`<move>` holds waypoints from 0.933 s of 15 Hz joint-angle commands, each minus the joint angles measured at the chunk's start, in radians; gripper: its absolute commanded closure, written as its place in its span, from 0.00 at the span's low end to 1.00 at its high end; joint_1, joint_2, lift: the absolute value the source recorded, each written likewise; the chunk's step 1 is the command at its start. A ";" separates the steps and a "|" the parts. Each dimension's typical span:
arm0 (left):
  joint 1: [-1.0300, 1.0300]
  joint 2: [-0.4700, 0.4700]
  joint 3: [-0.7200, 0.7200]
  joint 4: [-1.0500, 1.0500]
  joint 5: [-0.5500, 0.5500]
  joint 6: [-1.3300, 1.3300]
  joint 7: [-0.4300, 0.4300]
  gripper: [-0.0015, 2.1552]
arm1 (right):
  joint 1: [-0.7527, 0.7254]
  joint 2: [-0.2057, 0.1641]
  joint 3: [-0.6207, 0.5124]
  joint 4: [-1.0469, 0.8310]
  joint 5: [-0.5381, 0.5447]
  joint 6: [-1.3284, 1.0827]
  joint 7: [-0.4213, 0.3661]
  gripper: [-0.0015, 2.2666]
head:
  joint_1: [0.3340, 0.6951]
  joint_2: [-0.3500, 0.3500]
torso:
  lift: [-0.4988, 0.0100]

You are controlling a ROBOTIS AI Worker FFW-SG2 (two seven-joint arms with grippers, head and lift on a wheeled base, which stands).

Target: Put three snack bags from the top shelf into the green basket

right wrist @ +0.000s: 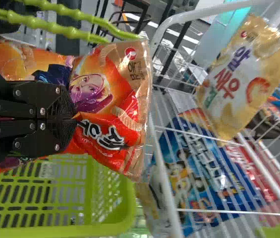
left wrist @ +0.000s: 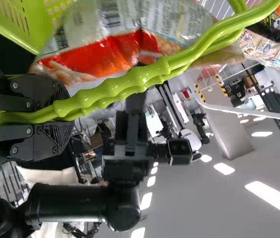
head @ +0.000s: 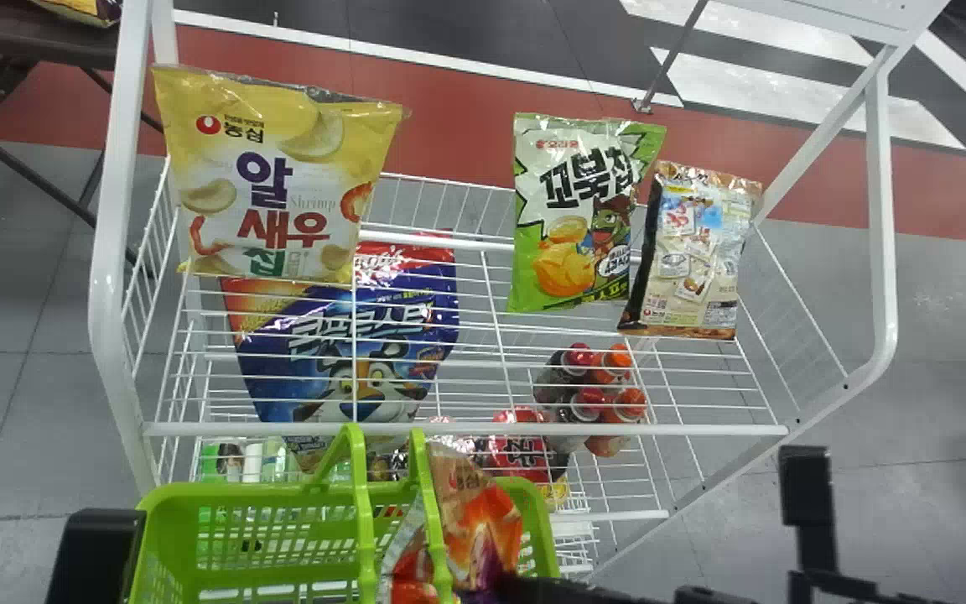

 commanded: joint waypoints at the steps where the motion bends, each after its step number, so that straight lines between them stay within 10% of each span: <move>1: 0.002 0.000 -0.006 -0.005 -0.001 0.005 0.000 0.82 | 0.002 -0.009 0.057 0.034 0.045 0.005 -0.017 0.96 | 1.00 0.00 | 0.89; 5: 0.023 0.002 -0.007 -0.028 -0.001 0.005 0.001 0.82 | 0.002 -0.056 0.155 0.058 0.140 0.005 -0.089 0.90 | 1.00 0.00 | 0.89; 7: 0.029 0.002 -0.009 -0.031 -0.004 0.005 0.001 0.82 | 0.000 -0.066 0.163 0.054 0.153 0.005 -0.101 0.04 | 1.00 0.00 | 0.89; 14: 0.032 0.002 -0.013 -0.024 -0.013 0.005 0.008 0.82 | -0.006 -0.039 0.041 -0.011 0.094 0.005 -0.083 0.03 | 1.00 0.00 | 0.89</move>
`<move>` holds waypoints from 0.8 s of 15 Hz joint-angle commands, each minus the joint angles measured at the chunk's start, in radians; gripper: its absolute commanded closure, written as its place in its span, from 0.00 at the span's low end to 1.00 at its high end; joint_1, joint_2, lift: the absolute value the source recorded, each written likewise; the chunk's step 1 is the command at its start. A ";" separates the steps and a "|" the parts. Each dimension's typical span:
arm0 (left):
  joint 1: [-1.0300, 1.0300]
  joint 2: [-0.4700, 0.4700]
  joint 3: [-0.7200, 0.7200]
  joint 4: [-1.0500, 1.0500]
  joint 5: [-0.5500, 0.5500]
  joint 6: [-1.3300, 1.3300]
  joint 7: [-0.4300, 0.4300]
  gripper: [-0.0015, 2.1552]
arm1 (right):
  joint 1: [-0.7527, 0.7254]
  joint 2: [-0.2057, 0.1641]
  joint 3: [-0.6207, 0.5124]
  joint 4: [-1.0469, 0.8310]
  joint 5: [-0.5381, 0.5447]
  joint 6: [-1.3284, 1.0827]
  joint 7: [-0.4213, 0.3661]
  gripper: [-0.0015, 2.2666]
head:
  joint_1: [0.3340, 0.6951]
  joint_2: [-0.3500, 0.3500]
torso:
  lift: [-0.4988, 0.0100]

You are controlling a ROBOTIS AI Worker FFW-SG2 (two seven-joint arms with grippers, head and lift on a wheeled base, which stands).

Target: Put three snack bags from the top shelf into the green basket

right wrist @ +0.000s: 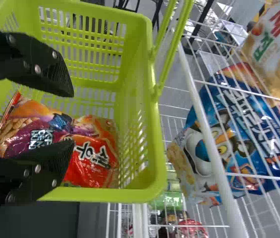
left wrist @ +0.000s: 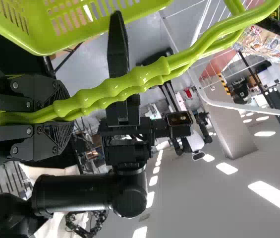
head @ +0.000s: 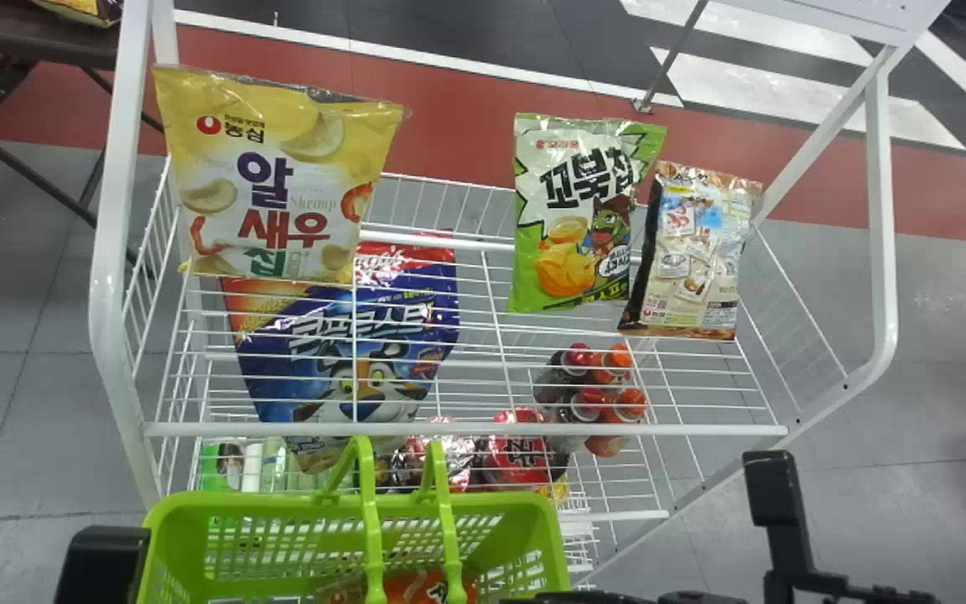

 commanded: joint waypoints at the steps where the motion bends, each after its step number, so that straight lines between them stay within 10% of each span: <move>1: 0.001 0.001 0.001 0.007 -0.003 0.000 0.002 0.82 | -0.019 0.007 -0.027 -0.008 -0.003 0.005 0.002 0.03 | 1.00 0.00 | 0.89; 12: -0.008 -0.001 -0.002 0.039 -0.009 -0.003 -0.002 0.82 | -0.315 -0.037 0.197 0.294 0.405 -0.933 -0.024 0.03 | 1.00 0.00 | 0.89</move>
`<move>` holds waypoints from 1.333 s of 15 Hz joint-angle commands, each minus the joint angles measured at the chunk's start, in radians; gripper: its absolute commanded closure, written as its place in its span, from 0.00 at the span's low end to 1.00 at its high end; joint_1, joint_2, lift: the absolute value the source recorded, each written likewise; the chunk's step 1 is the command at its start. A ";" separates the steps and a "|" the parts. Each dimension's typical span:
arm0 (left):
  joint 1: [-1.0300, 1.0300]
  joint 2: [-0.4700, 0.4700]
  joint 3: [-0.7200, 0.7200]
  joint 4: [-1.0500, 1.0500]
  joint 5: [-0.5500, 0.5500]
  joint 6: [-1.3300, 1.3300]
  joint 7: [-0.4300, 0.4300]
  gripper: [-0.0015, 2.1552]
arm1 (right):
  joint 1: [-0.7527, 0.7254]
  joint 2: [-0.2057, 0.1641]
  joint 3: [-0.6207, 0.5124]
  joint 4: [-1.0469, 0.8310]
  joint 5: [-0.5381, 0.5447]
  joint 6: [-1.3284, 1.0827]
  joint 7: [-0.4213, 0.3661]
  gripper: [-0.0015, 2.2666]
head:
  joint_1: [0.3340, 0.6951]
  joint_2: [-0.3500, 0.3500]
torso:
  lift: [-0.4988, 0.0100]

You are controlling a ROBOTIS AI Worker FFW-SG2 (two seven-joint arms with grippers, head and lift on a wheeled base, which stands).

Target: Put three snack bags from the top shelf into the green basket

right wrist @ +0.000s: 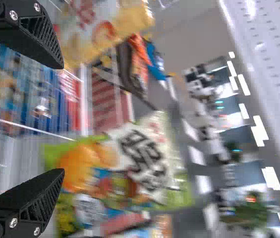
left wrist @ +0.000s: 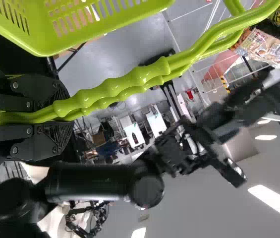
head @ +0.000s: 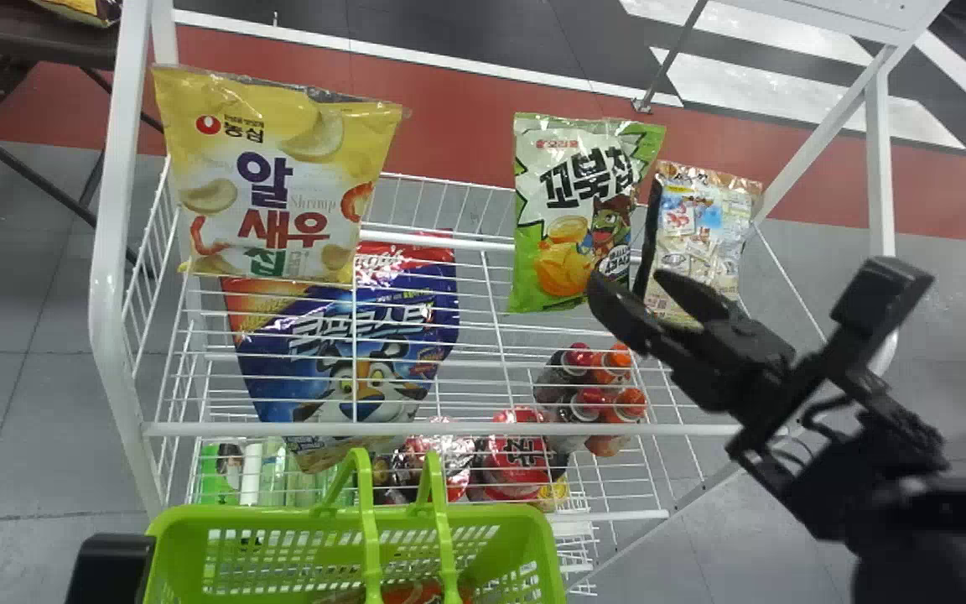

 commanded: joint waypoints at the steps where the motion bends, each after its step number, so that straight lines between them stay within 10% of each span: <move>1: -0.011 0.002 -0.003 0.007 -0.001 0.003 0.004 0.82 | -0.099 -0.011 0.065 0.121 0.082 -0.104 -0.030 0.03 | 1.00 0.00 | 0.89; 15: -0.094 0.019 -0.039 0.074 0.005 0.049 0.014 0.82 | -0.361 -0.034 0.226 0.449 0.283 -0.141 -0.054 0.06 | 1.00 0.00 | 0.89; 16: -0.095 0.019 -0.039 0.077 0.005 0.046 0.012 0.82 | -0.377 -0.031 0.244 0.458 0.311 -0.125 -0.057 0.12 | 1.00 0.00 | 0.89; 18: -0.095 0.019 -0.039 0.079 0.008 0.046 0.009 0.82 | -0.394 -0.031 0.252 0.460 0.330 -0.046 -0.059 0.78 | 1.00 0.00 | 0.89; 20: -0.094 0.021 -0.033 0.079 0.010 0.046 0.007 0.82 | -0.366 -0.036 0.238 0.426 0.295 -0.015 -0.046 0.95 | 1.00 0.00 | 0.89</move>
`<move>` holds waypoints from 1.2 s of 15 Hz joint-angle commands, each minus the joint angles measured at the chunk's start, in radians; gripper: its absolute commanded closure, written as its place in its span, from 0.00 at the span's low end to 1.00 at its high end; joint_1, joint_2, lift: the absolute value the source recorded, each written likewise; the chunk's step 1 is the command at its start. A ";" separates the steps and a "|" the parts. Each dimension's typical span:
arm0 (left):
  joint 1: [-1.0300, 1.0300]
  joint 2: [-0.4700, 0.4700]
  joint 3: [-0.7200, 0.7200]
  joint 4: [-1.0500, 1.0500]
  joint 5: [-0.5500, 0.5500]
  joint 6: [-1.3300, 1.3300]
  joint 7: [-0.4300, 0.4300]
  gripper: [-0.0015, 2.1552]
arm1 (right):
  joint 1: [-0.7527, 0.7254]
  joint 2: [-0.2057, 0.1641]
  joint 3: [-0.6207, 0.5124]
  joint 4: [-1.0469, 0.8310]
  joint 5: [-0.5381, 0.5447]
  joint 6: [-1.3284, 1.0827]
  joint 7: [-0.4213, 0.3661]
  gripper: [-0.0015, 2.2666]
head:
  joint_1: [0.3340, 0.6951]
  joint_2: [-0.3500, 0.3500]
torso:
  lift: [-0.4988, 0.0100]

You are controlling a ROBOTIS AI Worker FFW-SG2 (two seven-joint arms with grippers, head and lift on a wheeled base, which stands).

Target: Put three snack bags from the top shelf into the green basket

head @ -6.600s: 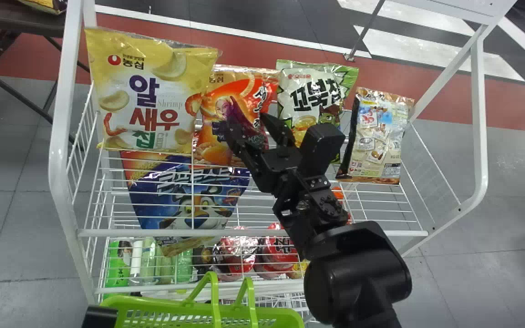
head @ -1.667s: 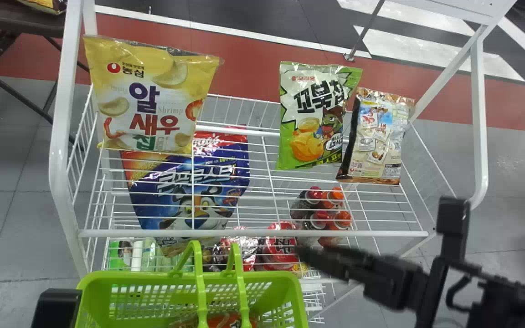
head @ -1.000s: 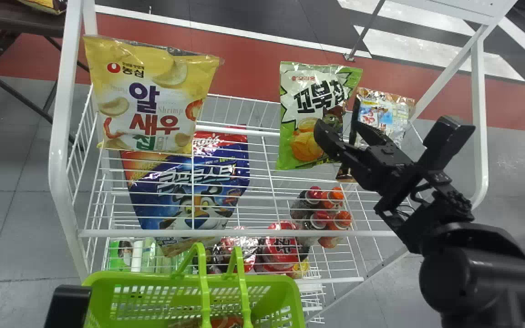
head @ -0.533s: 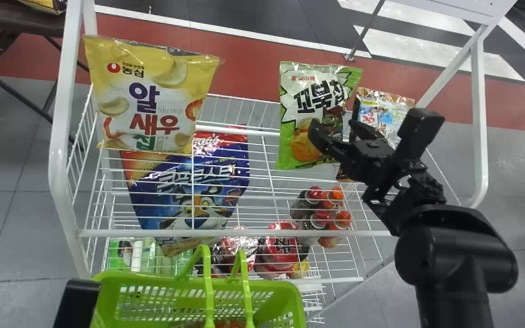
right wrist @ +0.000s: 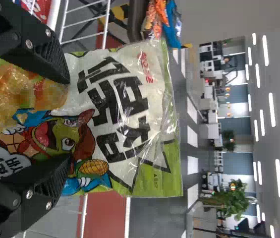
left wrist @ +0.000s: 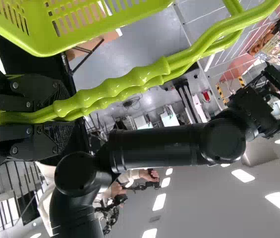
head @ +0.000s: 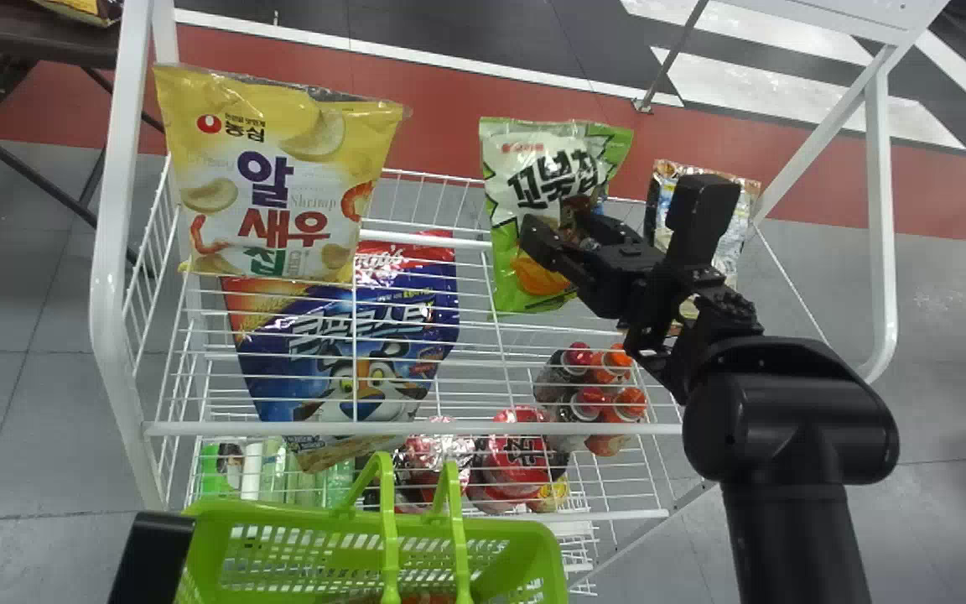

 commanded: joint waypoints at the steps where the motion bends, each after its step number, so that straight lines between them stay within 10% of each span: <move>1: 0.000 0.002 0.003 0.000 0.002 0.003 0.000 0.82 | 0.044 -0.005 -0.015 -0.059 -0.028 0.022 0.003 0.98 | 1.00 0.00 | 0.89; 9: -0.003 0.002 -0.001 -0.003 0.002 -0.001 0.000 0.82 | 0.306 -0.022 -0.245 -0.485 -0.278 0.215 0.017 0.99 | 1.00 0.00 | 0.89; 18: -0.002 -0.004 0.003 -0.003 0.002 -0.019 -0.003 0.82 | 0.427 0.022 -0.831 -0.789 -0.901 0.926 0.065 0.99 | 1.00 0.00 | 0.89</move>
